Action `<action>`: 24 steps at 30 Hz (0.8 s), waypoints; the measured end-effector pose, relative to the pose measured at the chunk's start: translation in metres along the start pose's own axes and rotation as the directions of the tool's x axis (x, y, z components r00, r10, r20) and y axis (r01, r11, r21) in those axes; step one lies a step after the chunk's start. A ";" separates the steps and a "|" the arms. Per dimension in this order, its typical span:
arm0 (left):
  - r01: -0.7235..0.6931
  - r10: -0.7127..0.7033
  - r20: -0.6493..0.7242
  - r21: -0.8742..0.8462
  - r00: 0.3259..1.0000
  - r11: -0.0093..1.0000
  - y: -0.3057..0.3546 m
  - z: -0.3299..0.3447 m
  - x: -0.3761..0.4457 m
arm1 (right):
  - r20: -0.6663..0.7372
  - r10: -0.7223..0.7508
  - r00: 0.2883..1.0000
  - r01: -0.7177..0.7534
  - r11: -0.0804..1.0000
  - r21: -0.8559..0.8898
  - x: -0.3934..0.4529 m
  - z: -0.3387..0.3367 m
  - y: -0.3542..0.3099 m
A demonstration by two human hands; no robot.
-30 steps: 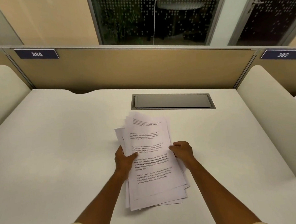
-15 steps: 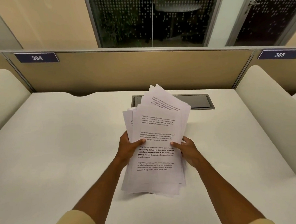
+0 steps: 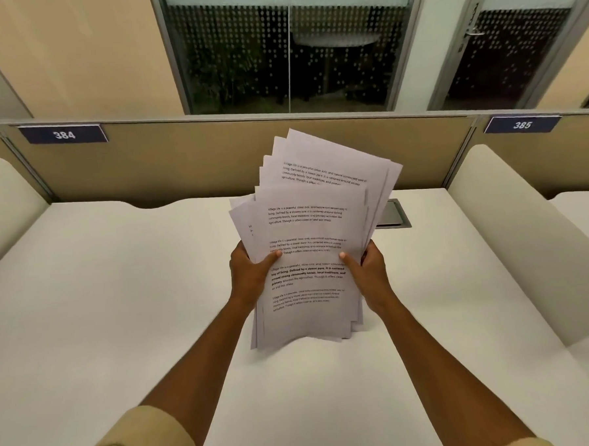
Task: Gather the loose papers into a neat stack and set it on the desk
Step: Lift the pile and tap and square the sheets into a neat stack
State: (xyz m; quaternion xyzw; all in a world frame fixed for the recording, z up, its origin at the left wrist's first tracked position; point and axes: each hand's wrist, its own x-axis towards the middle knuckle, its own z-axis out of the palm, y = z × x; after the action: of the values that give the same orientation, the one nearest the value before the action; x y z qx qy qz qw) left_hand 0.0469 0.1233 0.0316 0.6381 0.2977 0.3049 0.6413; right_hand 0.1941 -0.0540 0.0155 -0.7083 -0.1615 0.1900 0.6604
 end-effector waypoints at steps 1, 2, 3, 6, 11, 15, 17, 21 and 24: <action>-0.015 0.015 -0.011 0.008 1.000 1.000 0.002 0.002 0.001 | -0.004 -0.007 1.000 0.007 1.000 0.009 0.000 -0.001 -0.002; -0.029 0.030 -0.020 0.012 0.999 0.999 0.003 0.003 0.000 | -0.010 -0.014 1.000 0.014 1.000 0.016 -0.001 -0.001 -0.003; -0.042 0.042 -0.026 0.012 0.999 0.999 0.004 0.004 0.000 | -0.014 -0.023 1.000 0.023 0.999 0.023 -0.002 -0.002 -0.004; -0.058 0.059 -0.049 0.007 0.997 0.998 0.005 0.008 -0.004 | -0.015 -0.058 0.998 0.059 0.997 0.055 -0.006 -0.003 -0.006; -0.027 0.027 -0.051 0.003 0.998 1.000 0.001 0.005 -0.011 | 0.005 -0.068 0.998 0.067 0.996 0.059 -0.012 -0.007 -0.003; -0.024 0.022 -0.046 -0.041 0.999 0.999 0.002 -0.002 -0.014 | 0.050 -0.084 0.995 0.082 0.996 0.037 -0.017 -0.008 -0.006; -0.043 0.042 -0.032 -0.048 0.999 0.998 0.003 -0.006 -0.015 | 0.087 -0.094 0.992 0.093 0.996 0.018 -0.020 -0.009 -0.009; -0.056 0.054 -0.028 -0.074 0.998 0.996 0.005 -0.015 -0.021 | 0.143 -0.080 0.987 0.083 0.996 -0.016 -0.024 -0.010 -0.012; -0.050 0.047 -0.032 -0.101 0.998 0.994 0.002 -0.020 -0.025 | 0.162 -0.071 0.984 0.079 0.996 -0.042 -0.027 -0.009 -0.009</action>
State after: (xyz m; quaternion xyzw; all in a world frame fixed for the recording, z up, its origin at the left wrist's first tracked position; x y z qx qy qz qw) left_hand 0.0151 0.1166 0.0332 0.6071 0.2755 0.3445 0.6609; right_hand 0.1753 -0.0744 0.0266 -0.7000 -0.2450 0.2174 0.6346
